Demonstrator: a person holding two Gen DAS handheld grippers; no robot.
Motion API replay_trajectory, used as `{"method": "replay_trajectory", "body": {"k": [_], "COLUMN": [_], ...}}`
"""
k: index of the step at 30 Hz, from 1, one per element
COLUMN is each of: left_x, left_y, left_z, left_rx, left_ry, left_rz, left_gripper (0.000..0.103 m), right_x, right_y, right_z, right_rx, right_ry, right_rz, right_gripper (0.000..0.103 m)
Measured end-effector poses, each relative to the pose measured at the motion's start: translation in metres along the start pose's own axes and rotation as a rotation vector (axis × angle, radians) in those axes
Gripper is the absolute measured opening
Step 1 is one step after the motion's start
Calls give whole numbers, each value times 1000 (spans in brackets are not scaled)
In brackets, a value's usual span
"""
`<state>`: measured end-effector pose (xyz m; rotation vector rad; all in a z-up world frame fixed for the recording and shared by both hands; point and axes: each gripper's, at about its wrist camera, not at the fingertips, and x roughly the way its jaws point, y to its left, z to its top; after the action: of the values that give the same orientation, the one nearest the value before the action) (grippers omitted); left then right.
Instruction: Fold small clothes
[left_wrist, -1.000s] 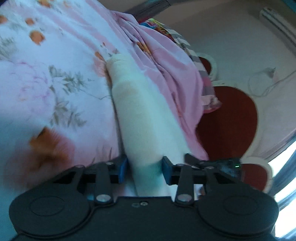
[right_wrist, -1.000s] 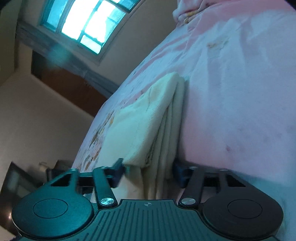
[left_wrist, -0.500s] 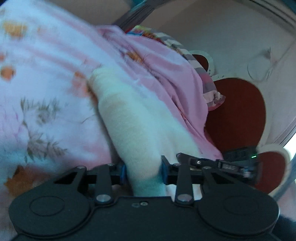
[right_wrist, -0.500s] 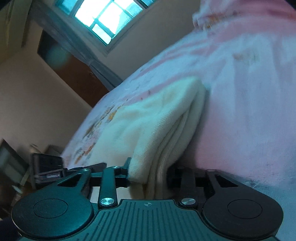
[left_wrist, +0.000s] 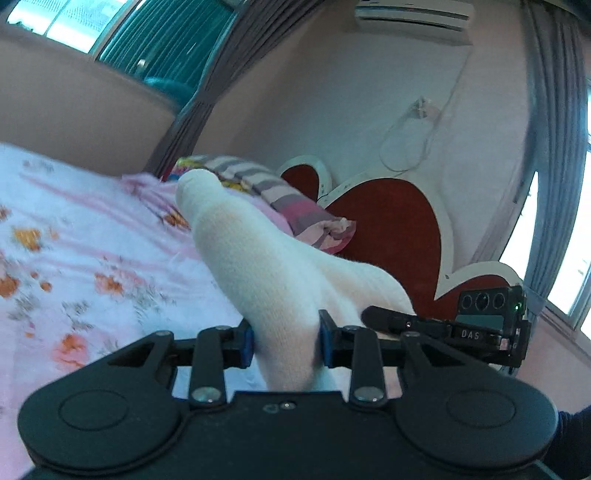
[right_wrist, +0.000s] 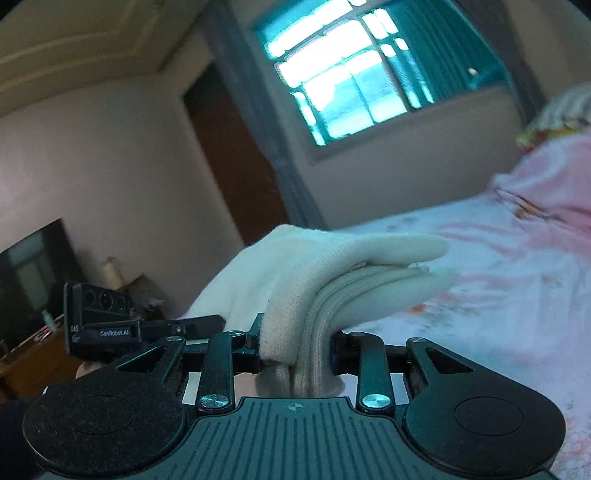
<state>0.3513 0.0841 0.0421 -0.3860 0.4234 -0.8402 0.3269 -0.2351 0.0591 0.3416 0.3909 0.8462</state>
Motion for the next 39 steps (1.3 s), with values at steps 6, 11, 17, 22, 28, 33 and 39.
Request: {"method": "replay_trajectory", "body": {"k": [6, 11, 17, 22, 28, 33, 39], "left_x": [-24, -18, 12, 41, 78, 99, 65], "left_y": [-1, 37, 90, 132, 185, 220, 208], "left_z": [13, 7, -3, -4, -22, -49, -67], "left_rx": [12, -46, -75, -99, -176, -305, -371], "left_ry": [-21, -8, 38, 78, 137, 225, 280], "left_rz": [51, 78, 113, 133, 183, 221, 151], "left_gripper": [29, 29, 29, 29, 29, 37, 59], "right_x": [26, 66, 115, 151, 200, 222, 167], "right_y": [32, 17, -44, -82, -135, -174, -187], "right_z": [5, -1, -19, -26, -45, -73, -92], "right_rx": [-6, 40, 105, 138, 251, 393, 560], "right_ry": [1, 36, 91, 120, 183, 241, 227], "right_rz": [32, 32, 21, 1, -32, -114, -67], "right_gripper": [31, 31, 31, 31, 31, 40, 65]}}
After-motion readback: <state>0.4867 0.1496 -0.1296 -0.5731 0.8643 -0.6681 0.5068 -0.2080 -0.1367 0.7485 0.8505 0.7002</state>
